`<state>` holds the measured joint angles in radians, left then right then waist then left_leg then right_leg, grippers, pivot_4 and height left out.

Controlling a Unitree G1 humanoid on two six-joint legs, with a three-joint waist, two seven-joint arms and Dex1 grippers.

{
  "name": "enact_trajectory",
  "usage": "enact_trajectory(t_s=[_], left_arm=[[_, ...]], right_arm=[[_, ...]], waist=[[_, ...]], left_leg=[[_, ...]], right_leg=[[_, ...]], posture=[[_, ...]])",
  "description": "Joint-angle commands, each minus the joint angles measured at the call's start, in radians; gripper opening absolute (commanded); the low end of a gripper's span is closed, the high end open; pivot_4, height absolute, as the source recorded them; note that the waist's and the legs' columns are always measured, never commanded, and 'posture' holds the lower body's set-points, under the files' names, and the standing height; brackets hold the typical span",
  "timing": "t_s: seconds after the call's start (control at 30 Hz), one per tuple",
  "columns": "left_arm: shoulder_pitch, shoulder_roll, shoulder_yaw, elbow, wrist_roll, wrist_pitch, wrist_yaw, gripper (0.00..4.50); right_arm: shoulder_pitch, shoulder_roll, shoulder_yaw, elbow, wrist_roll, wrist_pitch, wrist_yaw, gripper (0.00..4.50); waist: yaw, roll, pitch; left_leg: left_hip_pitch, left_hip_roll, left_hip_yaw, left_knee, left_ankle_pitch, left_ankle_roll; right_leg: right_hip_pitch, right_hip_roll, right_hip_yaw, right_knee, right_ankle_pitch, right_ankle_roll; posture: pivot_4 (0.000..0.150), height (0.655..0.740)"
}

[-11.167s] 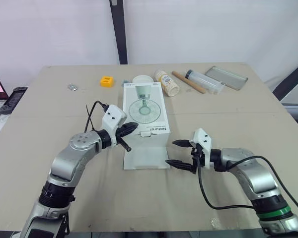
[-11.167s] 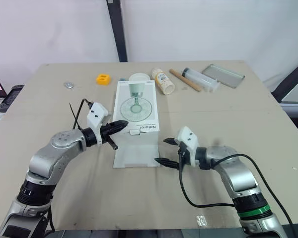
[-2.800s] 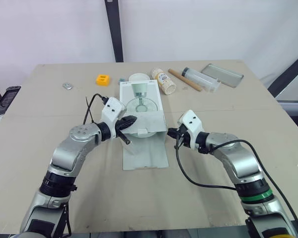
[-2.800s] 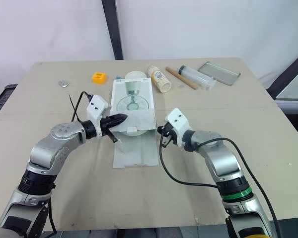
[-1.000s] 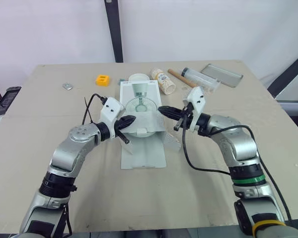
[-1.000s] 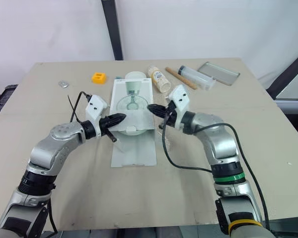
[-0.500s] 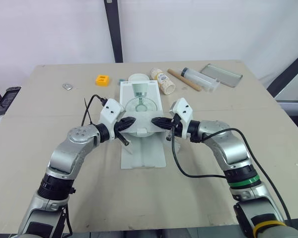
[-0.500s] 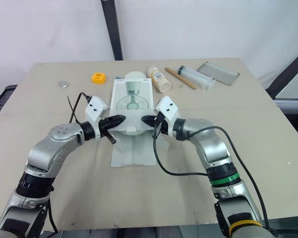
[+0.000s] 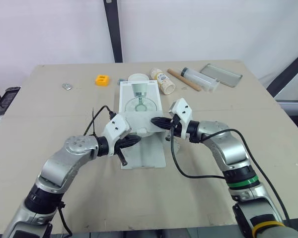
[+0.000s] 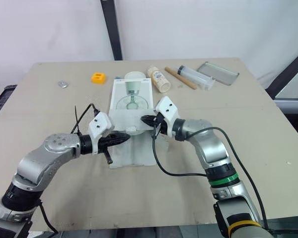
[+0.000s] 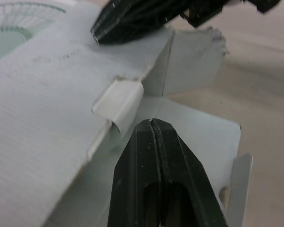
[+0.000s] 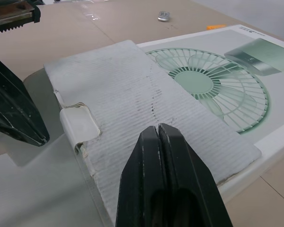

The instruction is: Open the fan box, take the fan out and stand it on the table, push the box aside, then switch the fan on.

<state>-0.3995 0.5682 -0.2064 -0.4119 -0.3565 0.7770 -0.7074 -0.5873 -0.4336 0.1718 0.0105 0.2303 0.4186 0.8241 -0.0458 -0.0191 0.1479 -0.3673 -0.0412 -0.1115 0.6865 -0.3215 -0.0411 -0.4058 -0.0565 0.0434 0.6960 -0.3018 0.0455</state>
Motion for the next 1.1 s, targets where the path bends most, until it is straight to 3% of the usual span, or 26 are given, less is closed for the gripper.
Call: enact_trajectory(t_s=[0.03,0.33,0.5,0.63,0.8,1.1], left_arm=[[0.012,0.039,0.009,-0.046,0.004,0.023,-0.007,0.0],[0.071,0.172,0.092,-0.093,-0.04,0.088,-0.05,0.0],[0.111,0.179,0.174,-0.053,-0.037,0.08,-0.009,0.0],[0.127,0.121,0.242,0.027,-0.009,0.046,0.079,0.0],[0.122,-0.026,0.269,0.07,-0.009,0.009,0.193,0.0],[0.082,-0.198,0.242,0.114,0.003,-0.003,0.295,0.0]], right_arm=[[0.005,0.004,0.007,0.022,-0.015,0.004,-0.004,0.02],[0.0,0.006,0.011,0.034,-0.017,-0.003,0.003,0.02],[0.003,0.006,0.013,0.031,-0.017,-0.004,0.005,0.02],[0.004,0.005,0.015,0.027,-0.016,-0.003,0.006,0.02],[0.001,-0.003,0.016,0.026,-0.018,-0.008,0.013,0.02],[0.003,-0.007,0.014,0.017,-0.015,-0.005,0.012,0.02]], waist=[[0.0,0.0,0.0],[0.0,0.0,0.0],[0.0,0.0,0.0],[0.0,0.0,0.0],[0.001,0.0,0.0],[0.002,0.0,0.0]], left_leg=[[0.0,0.0,0.0,0.0,0.0,0.0],[0.0,0.0,0.0,0.0,0.0,0.0],[0.0,0.0,0.0,0.0,0.0,0.0],[0.0,0.0,0.0,0.0,0.0,0.0],[0.0,0.0,0.0,0.0,0.0,0.0],[0.0,0.0,0.0,0.0,0.0,0.0]], right_leg=[[0.0,0.0,0.0,0.0,0.0,0.0],[0.0,0.0,0.0,0.0,0.0,0.0],[0.0,0.0,0.0,0.0,0.0,0.0],[0.0,0.0,0.0,0.0,0.0,0.0],[0.0,-0.001,0.0,-0.001,0.0,0.0],[0.0,-0.001,0.0,0.0,0.0,0.0]], posture=[[0.15,0.74],[0.15,0.74],[0.15,0.74],[0.15,0.74],[0.15,0.74],[0.15,0.74]])
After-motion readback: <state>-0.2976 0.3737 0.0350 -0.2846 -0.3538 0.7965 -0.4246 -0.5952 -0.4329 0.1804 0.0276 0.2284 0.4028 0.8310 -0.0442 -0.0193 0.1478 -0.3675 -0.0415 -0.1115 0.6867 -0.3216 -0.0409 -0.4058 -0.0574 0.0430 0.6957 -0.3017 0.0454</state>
